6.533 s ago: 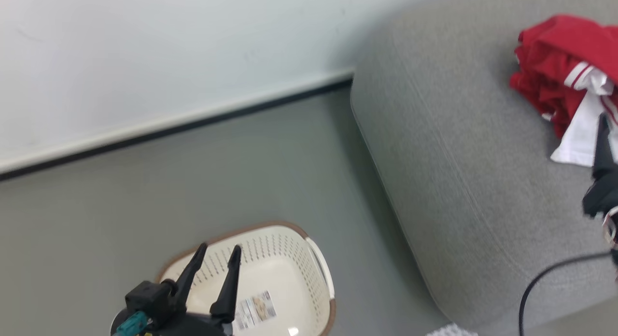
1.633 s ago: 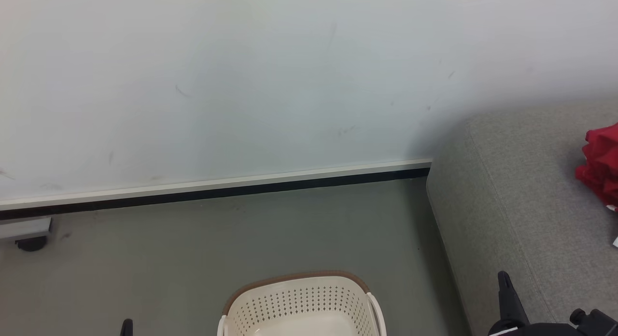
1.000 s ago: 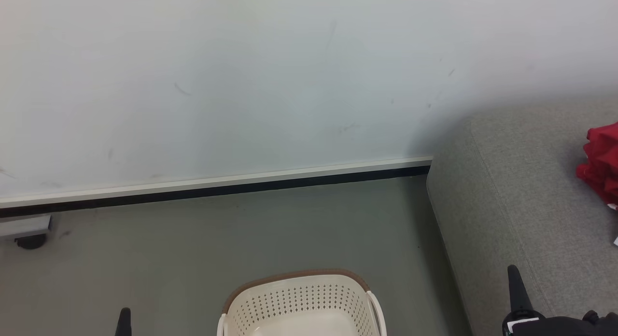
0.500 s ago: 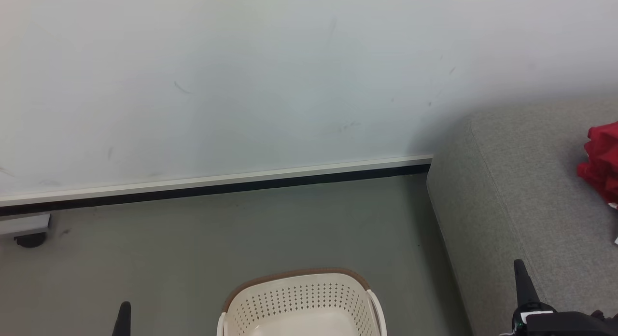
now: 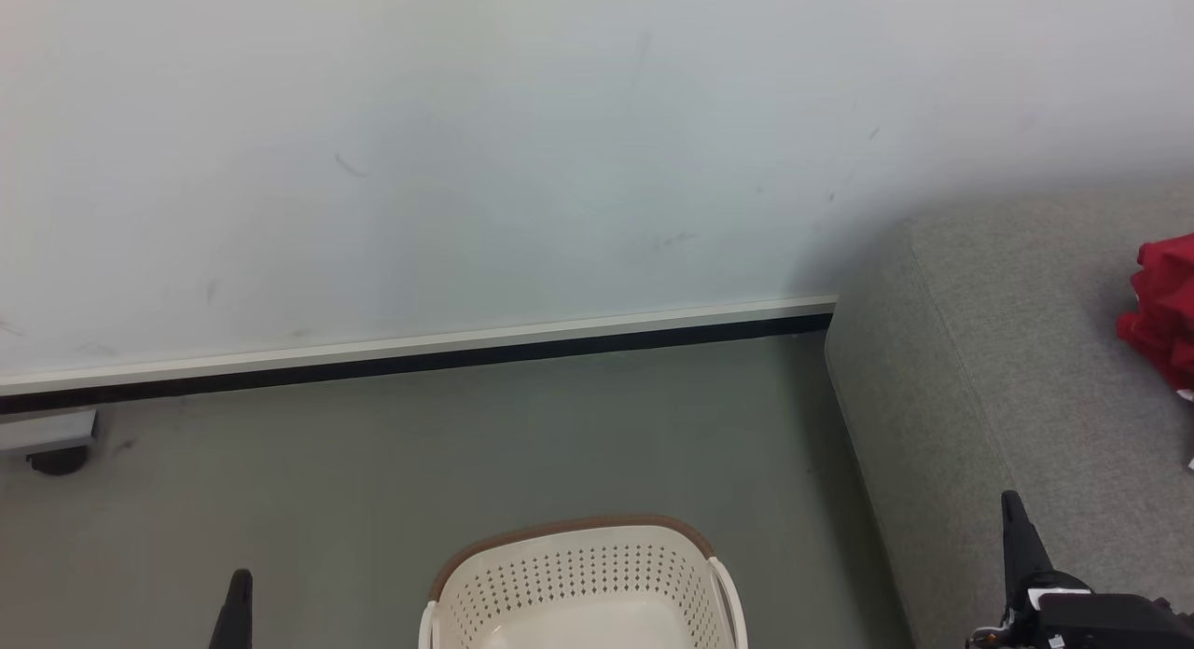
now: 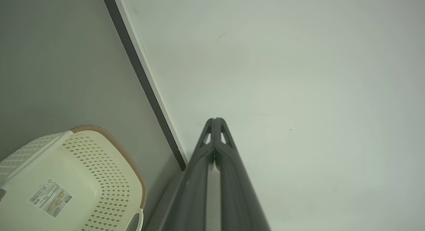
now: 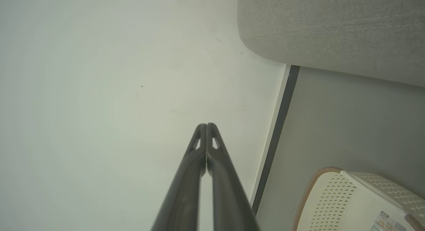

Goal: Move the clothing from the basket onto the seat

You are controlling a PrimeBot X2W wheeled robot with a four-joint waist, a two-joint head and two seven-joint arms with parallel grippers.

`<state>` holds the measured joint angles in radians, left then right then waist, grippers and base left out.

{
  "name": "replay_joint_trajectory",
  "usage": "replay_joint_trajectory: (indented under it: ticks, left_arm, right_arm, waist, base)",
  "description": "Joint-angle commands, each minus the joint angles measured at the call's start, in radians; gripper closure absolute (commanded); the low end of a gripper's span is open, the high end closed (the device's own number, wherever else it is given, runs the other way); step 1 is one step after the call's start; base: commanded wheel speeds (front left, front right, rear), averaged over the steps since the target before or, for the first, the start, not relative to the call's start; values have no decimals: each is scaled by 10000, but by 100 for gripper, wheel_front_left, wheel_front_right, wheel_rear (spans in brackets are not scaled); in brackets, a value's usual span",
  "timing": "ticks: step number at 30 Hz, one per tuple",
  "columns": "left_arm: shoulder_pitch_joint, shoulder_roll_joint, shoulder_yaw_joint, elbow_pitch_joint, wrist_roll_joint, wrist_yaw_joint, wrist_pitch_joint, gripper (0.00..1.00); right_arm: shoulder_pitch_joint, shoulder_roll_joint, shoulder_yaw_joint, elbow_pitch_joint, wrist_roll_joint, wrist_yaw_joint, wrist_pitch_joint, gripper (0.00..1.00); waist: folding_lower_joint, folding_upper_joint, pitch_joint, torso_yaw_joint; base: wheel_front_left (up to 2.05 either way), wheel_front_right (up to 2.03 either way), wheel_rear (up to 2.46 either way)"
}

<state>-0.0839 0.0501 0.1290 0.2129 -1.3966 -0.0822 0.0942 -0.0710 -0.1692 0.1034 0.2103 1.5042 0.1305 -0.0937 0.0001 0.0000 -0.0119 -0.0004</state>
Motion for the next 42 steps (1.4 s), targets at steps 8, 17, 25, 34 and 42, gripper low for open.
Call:
replay_joint_trajectory:
  ticks: [8,17,25,34,42]
  left_arm:
    - [-240,7,100,-2,-728,-46,207,100]
    - [-301,4,131,18,-1352,-65,385,100]
    - [-413,1,164,40,-1920,-89,564,100]
    - [-379,2,175,46,-2140,-99,636,100]
    - [-379,2,175,45,-2140,-99,635,100]
  right_arm:
    - [-181,-181,59,-51,972,4,21,100]
    - [-213,-293,110,-51,1814,4,13,100]
    - [-298,-405,165,-52,2648,4,-5,100]
    - [-335,-456,216,-60,2956,4,-32,100]
    - [-337,-496,257,-74,3000,4,-84,100]
  waist:
    - [-1,0,29,1]
    - [-1,0,62,2]
    - [-1,0,95,3]
    - [-1,0,110,3]
    - [-1,0,111,3]
  base:
    - [0,0,0]
    - [0,0,0]
    - [0,0,0]
    - [0,0,0]
    - [0,0,0]
